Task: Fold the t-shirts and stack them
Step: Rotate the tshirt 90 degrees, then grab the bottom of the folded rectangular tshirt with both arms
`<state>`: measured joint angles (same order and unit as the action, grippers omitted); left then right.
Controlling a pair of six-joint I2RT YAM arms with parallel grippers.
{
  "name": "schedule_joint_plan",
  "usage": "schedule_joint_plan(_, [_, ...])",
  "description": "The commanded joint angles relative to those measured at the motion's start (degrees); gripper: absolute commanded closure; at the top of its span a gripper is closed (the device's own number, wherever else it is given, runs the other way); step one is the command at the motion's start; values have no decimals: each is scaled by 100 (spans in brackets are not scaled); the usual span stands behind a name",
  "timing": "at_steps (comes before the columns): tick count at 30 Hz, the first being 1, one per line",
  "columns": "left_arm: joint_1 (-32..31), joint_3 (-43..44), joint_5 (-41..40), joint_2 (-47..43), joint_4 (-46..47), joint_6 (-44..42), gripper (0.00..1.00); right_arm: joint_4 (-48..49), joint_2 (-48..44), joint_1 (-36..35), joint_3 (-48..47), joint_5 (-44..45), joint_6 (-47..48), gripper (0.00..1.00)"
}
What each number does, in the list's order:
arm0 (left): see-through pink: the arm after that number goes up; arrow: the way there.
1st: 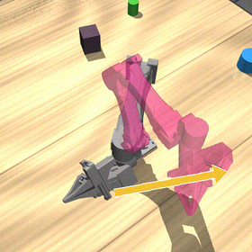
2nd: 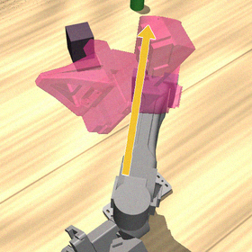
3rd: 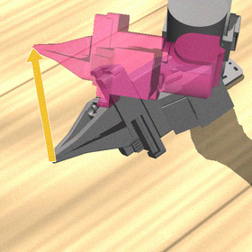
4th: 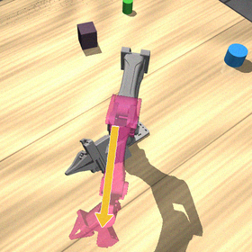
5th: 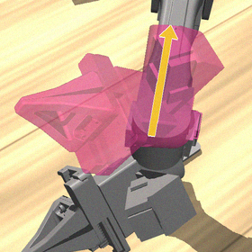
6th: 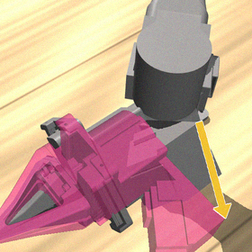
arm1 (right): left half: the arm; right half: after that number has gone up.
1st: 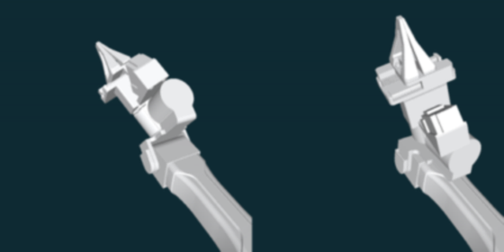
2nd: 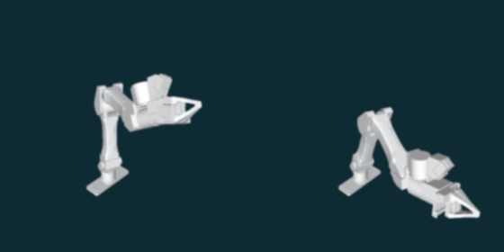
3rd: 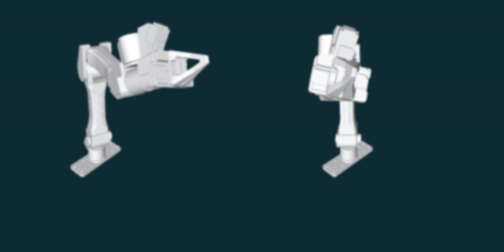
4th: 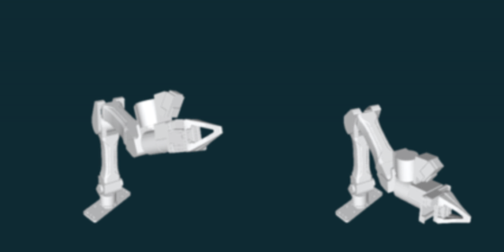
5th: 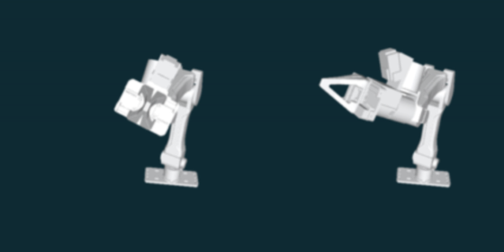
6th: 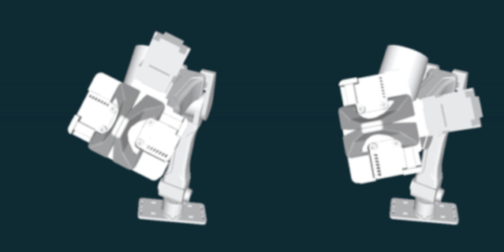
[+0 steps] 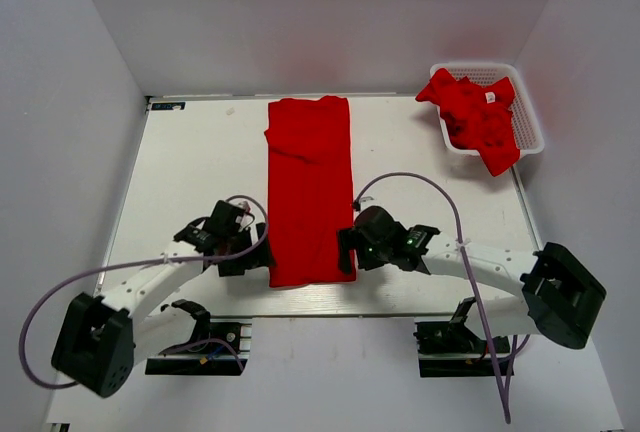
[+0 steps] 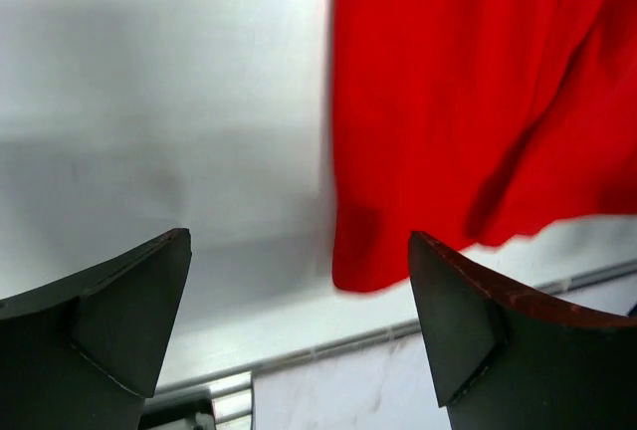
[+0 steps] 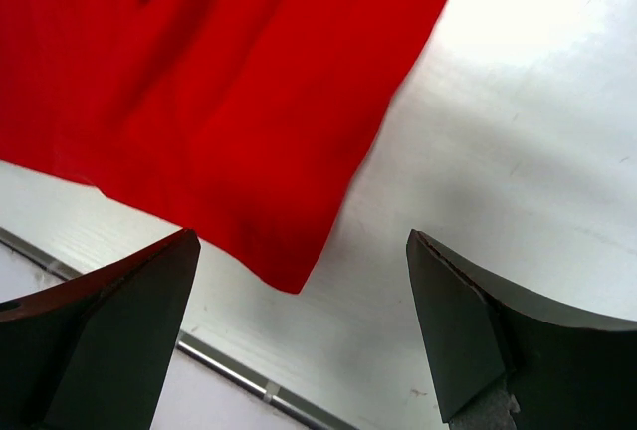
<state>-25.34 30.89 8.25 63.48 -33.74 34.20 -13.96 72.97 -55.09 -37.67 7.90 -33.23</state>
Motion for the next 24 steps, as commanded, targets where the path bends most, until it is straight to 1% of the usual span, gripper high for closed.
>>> schedule_joint_plan(1, [-111,-215,150,-696,-274,447,0,-37,103,-10,145,-516,-323,10])
schedule_joint_plan(2, [-111,-215,150,-784,-361,448,0,146,112,-2,181,-587,-342,10])
schedule_joint_plan(5, [-242,-356,150,-846,-414,448,0,227,182,7,225,-693,-412,10])
schedule_joint_plan(9, [-357,-655,458,-776,94,360,0,227,253,-2,251,-694,-473,10])
schedule_joint_plan(11, [-471,-716,537,-592,148,360,2,244,279,16,286,-694,-544,10])
schedule_joint_plan(12, [-472,-716,537,-539,148,360,4,262,314,7,304,-659,-561,10])
schedule_joint_plan(14, [-594,-716,598,-478,148,360,11,279,323,7,322,-641,-631,10])
schedule_joint_plan(15, [-595,-716,599,-425,200,360,11,332,332,7,348,-693,-658,10])
schedule_joint_plan(16, [-664,-716,599,-425,201,360,14,367,341,7,357,-728,-675,10])
schedule_joint_plan(18, [-726,-778,599,-293,314,360,18,472,349,7,427,-729,-693,13])
schedule_joint_plan(19, [-779,-830,520,-240,315,421,28,499,393,-2,453,-729,-693,16])
schedule_joint_plan(20, [-831,-831,520,-170,315,421,35,516,420,-2,462,-911,-711,21])
schedule_joint_plan(21, [-832,-778,450,-109,237,421,40,525,420,-2,445,-931,-685,29])
schedule_joint_plan(22, [-884,-700,449,-47,236,421,48,525,437,16,453,-957,-693,37])
schedule_joint_plan(23, [-954,-699,449,6,184,421,65,534,481,-2,436,-1035,-676,55])
schedule_joint_plan(24, [-955,-699,510,6,183,421,70,534,490,-2,436,-1054,-676,63])
